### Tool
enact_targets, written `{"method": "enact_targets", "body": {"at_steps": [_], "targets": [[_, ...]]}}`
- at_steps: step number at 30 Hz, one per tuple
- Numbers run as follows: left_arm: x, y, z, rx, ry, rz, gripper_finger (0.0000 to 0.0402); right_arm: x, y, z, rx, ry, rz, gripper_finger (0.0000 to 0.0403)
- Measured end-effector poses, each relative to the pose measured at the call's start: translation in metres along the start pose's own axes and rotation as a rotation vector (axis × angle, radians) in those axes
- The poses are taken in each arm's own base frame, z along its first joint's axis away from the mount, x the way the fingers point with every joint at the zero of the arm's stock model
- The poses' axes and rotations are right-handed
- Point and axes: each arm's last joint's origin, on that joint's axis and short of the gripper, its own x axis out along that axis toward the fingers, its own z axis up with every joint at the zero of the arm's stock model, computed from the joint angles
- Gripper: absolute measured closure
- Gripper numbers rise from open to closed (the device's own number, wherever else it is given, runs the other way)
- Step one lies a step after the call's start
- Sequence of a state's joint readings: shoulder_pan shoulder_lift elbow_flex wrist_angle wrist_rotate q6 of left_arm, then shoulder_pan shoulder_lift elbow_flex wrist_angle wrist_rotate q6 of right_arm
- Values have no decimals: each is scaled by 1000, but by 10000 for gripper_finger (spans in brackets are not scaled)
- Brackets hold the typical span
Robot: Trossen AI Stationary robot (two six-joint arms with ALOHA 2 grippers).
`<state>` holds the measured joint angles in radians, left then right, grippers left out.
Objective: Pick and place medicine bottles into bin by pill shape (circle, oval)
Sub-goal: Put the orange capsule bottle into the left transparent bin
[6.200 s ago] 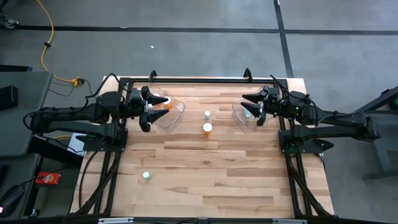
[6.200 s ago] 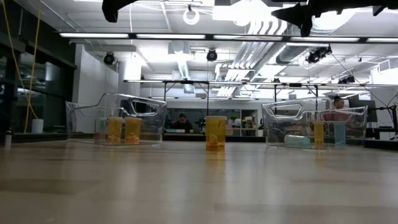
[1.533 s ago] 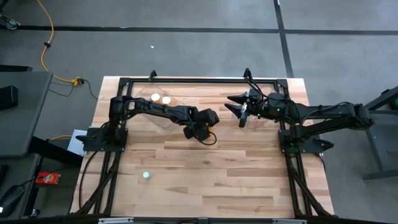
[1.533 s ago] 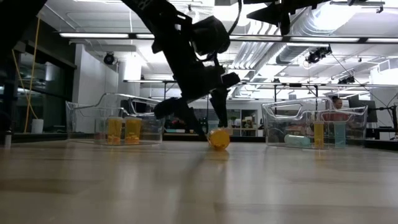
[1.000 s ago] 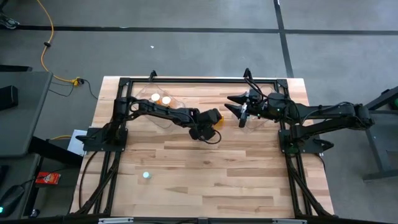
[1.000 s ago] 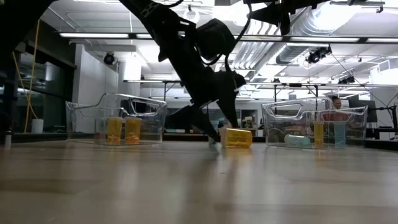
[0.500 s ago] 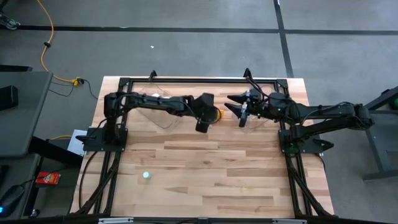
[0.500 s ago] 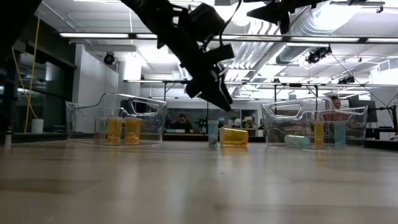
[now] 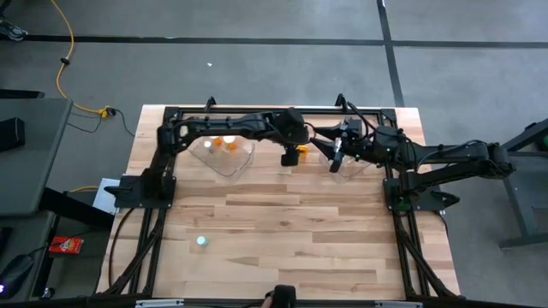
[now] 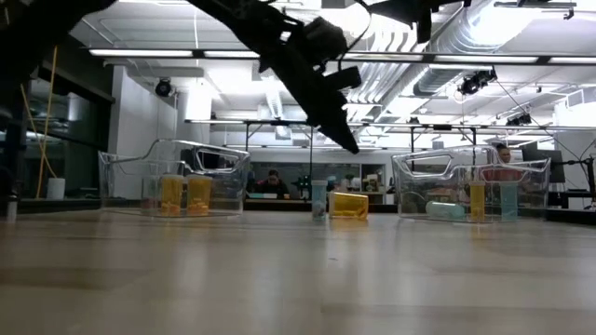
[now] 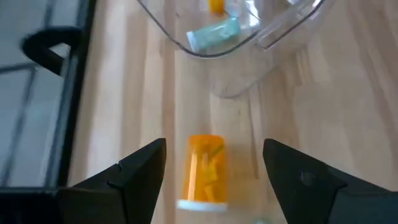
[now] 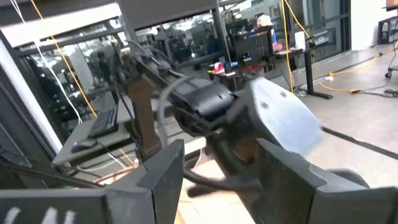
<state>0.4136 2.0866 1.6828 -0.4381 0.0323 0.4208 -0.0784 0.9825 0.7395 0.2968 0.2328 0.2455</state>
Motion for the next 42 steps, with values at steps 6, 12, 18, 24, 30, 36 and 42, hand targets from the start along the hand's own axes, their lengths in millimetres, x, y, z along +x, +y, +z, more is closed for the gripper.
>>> {"method": "enact_targets", "body": {"at_steps": [6,12,18,24,30,36,42], "targets": [[32,6,-4,-38,65,-30,145,0,1,2,19,-22,6,214],[52,6,-14,-77,144,-13,145,0,1,2,32,-21,7,214],[63,12,-28,-137,228,-37,145,0,1,2,33,-22,7,214],[69,13,-32,-120,237,-46,145,0,1,2,32,-22,7,214],[69,11,-33,-92,243,-55,160,0,1,2,32,-21,7,214],[69,12,-33,-76,245,-55,226,0,1,2,30,-21,6,214],[69,12,-33,-70,251,-41,259,0,1,2,29,-21,6,214]]}}
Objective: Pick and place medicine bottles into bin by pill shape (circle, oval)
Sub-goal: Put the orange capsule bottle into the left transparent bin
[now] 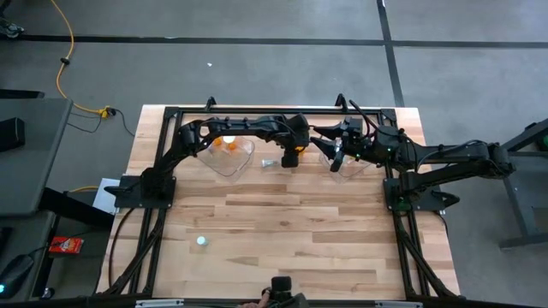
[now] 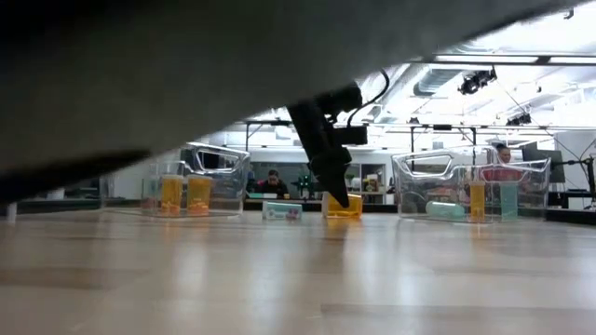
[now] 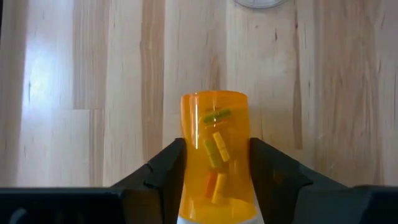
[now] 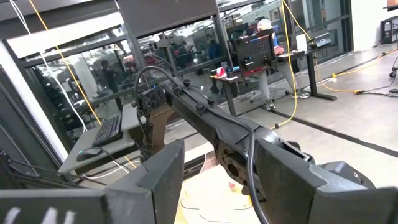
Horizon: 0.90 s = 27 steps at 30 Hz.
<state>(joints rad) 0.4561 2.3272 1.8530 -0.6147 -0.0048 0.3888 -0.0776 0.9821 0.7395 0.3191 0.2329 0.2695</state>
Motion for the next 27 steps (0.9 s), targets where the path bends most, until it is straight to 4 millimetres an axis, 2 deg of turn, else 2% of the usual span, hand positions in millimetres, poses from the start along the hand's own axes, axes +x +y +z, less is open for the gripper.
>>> {"method": "enact_targets", "body": {"at_steps": [5,9,12,16,21,24,27], "targets": [[-9,1,1,14,4,3,251,0,0,0,-1,0,0,214],[-38,6,7,54,-26,37,250,0,0,0,-8,0,0,214],[-70,17,7,61,-37,80,250,0,0,0,-8,0,0,214],[-125,35,-1,10,-44,125,249,0,0,0,-8,0,0,214],[-197,52,-23,-166,-101,79,249,0,0,0,-9,1,0,214],[-237,55,-40,-293,-224,-30,249,0,0,0,-15,1,0,214],[-271,46,-56,-357,-368,-111,249,0,0,0,-34,1,0,214]]}}
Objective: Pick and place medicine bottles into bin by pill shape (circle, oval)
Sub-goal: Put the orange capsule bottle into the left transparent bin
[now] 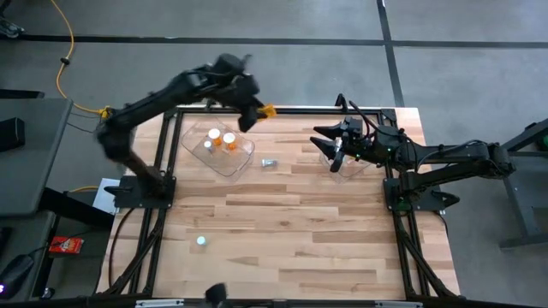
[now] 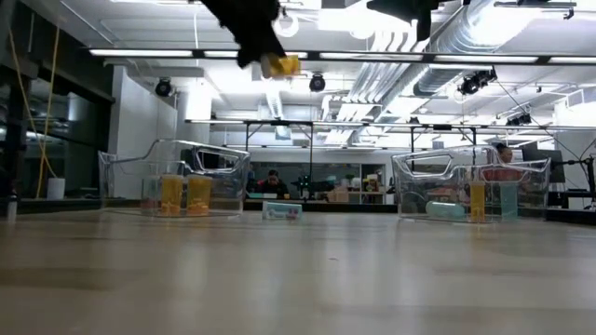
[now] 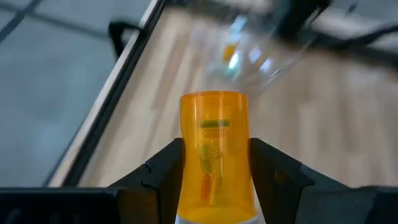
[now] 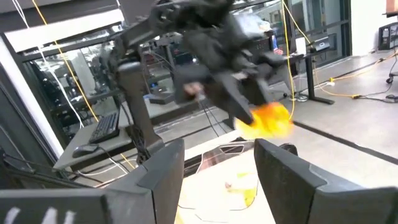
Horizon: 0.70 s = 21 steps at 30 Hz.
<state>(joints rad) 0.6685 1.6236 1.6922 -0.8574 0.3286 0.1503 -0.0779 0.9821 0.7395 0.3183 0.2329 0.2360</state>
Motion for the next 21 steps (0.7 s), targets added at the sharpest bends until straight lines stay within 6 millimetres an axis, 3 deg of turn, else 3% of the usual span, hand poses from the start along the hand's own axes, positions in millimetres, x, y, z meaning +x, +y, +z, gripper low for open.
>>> {"method": "enact_targets", "body": {"at_steps": [6,10,16,21], "targets": [[-50,-35,-27,-36,-288,-65,249,0,0,0,-2,0,0,214],[-64,-58,-56,-86,-470,-122,249,0,0,0,-1,3,11,214],[-54,-80,-99,-180,-692,-143,249,0,2,0,-1,12,53,214],[-36,-90,-121,-276,-801,-175,249,0,2,0,-1,14,61,214]]}}
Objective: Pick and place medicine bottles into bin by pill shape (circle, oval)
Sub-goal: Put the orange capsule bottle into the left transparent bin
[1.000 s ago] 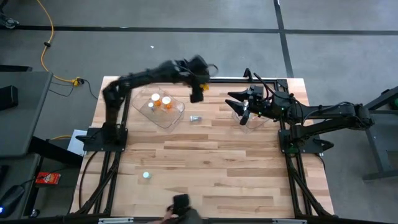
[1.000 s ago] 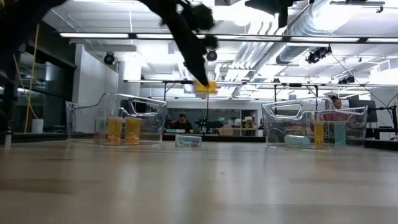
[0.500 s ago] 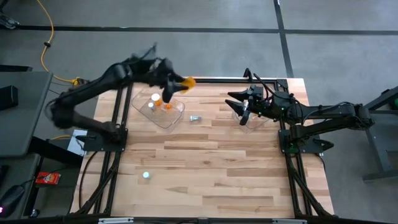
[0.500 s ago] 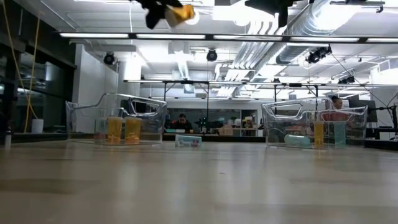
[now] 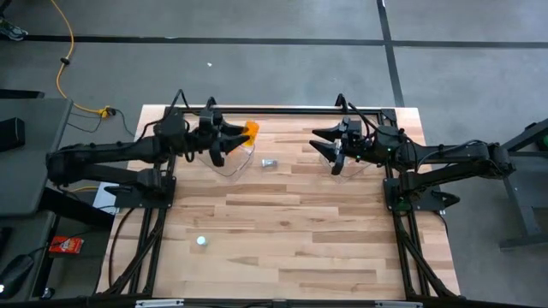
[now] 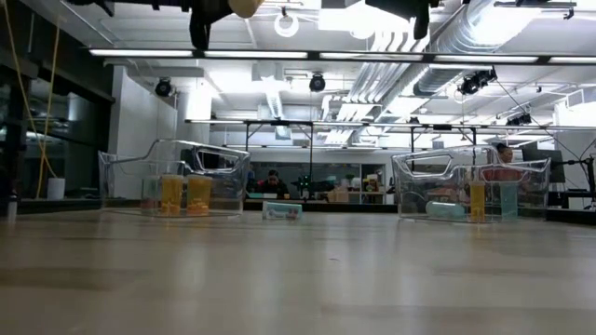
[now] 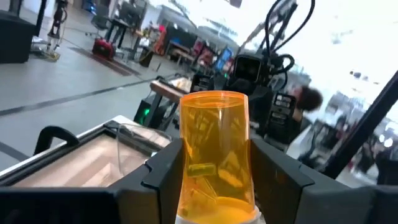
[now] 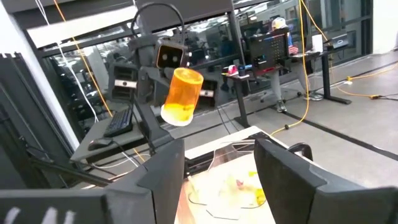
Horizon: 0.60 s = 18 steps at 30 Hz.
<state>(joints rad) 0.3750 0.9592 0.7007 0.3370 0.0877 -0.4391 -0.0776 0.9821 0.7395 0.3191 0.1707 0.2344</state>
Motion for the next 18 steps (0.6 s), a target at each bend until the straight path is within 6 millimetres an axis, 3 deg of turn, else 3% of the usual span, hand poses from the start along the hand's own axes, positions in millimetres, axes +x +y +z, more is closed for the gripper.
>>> {"method": "enact_targets", "body": {"at_steps": [14,18], "targets": [[1,-3,-4,-39,-39,3,249,0,0,0,10,0,4,214],[2,-4,2,-21,52,25,249,0,0,0,15,0,4,214]]}}
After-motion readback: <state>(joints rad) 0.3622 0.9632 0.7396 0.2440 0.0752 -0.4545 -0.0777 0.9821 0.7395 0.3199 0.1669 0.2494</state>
